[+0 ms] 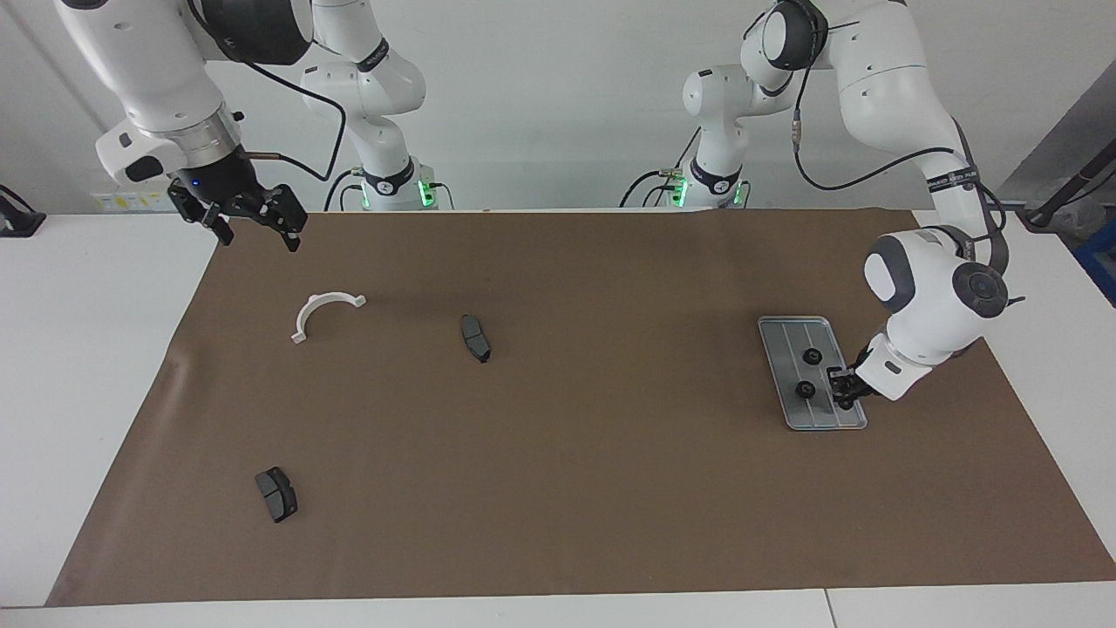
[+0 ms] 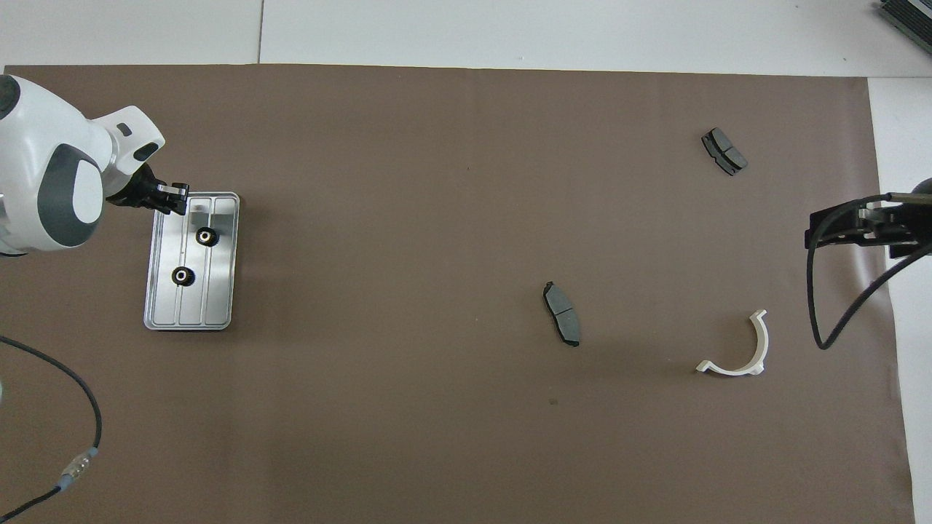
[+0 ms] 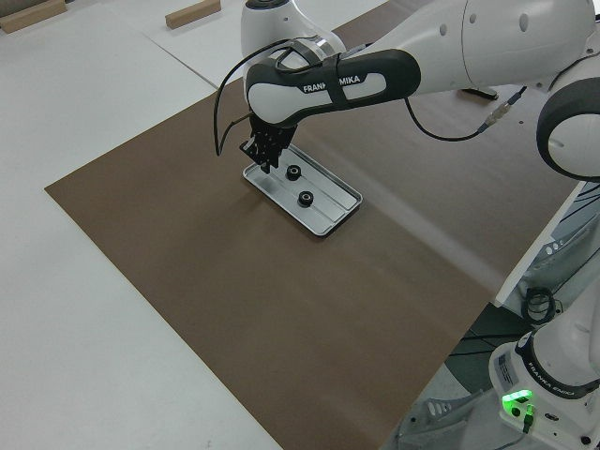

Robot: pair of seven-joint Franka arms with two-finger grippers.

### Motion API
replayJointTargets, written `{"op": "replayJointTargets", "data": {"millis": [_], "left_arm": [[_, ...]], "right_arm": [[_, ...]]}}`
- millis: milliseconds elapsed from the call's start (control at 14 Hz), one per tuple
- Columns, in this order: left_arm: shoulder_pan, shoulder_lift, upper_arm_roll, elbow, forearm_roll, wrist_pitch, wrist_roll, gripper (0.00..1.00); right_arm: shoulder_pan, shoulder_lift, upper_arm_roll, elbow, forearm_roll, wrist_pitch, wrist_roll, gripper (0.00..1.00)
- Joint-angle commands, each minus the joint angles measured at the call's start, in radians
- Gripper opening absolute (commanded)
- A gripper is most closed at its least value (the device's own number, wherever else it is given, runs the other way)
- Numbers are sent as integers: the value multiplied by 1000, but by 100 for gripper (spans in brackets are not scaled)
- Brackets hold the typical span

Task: Pick bearing gear from pile to tray
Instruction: 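Lower the third gear into the tray and open the left gripper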

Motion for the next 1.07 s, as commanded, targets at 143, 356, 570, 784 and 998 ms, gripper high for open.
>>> {"op": "replayJointTargets", "data": {"millis": [143,356,570,784,998], "left_arm": [[23,-51,-8,-77,-15,29,55,0],[11,-53,-8,-74,-15,29,52,24],[8,-67,-11,-69,-15,26,47,36],[6,-84,-14,-66,-15,15,46,41],[-4,-119,-17,-57,-15,-12,41,42]], "right_arm": [[0,-21,-2,-21,17,0,-6,100],[0,-21,-2,-21,17,0,-6,100],[0,-21,-2,-21,17,0,-6,100],[0,-21,-2,-21,17,0,-6,100],[0,-21,-2,-21,17,0,-6,100]]}}
